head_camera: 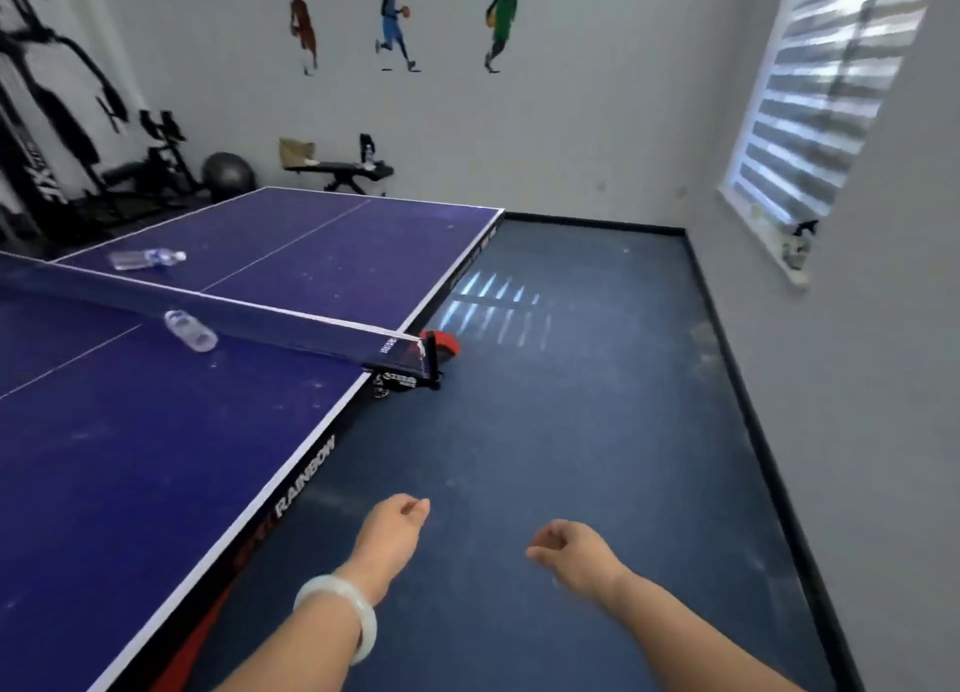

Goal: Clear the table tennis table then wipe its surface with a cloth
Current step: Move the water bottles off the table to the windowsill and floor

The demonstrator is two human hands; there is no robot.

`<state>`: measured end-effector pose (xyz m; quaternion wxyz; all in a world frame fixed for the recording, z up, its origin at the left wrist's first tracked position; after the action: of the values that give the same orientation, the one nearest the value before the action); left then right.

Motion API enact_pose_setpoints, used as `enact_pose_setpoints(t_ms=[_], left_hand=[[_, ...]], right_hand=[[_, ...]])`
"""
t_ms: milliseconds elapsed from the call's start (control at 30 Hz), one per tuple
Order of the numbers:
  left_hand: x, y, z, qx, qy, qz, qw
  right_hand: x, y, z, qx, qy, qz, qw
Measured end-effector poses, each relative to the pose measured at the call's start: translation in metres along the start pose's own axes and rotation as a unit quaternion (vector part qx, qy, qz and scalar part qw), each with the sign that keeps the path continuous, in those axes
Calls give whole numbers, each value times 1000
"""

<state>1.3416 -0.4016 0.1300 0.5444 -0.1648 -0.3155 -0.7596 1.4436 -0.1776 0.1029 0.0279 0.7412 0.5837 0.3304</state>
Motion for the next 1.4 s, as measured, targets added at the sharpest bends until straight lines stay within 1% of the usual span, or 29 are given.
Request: enact_pose_setpoints(t_ms=[167, 267, 433, 600, 700, 800, 967, 1133, 1267, 1400], left_hand=[[69, -54, -45, 58, 45, 49, 996], [112, -91, -66, 91, 45, 86, 991], [180, -148, -94, 144, 41, 138, 979], [227, -182, -126, 186, 72, 162, 966], [250, -205, -150, 206, 78, 170, 961], [272, -239, -172, 223, 80, 168, 957], [316, -304, -192, 227, 93, 157, 957], [361, -374, -219, 221, 87, 177, 955], [380, -414, -249, 249, 50, 190, 948], [393, -446, -277, 303, -45, 200, 931]], right_hand=[[-67, -81, -75, 41, 54, -74, 995], [-103, -136, -119, 69, 62, -110, 990], [-165, -219, -197, 91, 62, -174, 979], [-226, -266, -265, 128, 113, -229, 958], [-260, -294, -289, 111, 116, -257, 953], [-288, -327, -310, 101, 121, -271, 950], [-318, -377, -344, 66, 139, -264, 952], [-352, -420, -378, 56, 146, -262, 952], [-385, -442, -397, 43, 158, -293, 942], [-418, -482, -432, 54, 152, -293, 942]])
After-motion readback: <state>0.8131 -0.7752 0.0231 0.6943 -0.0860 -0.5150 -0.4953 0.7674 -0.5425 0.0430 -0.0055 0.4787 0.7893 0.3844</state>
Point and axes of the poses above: each hand's wrist, its own y-axis away from the middle knuckle, its own x-axis out of the back of the hand, z = x × y, the point moved 4 cm from there along -y, towards the middle knuckle, and after that the axes turned 5 degrees about -y, right-handed, at the moved point
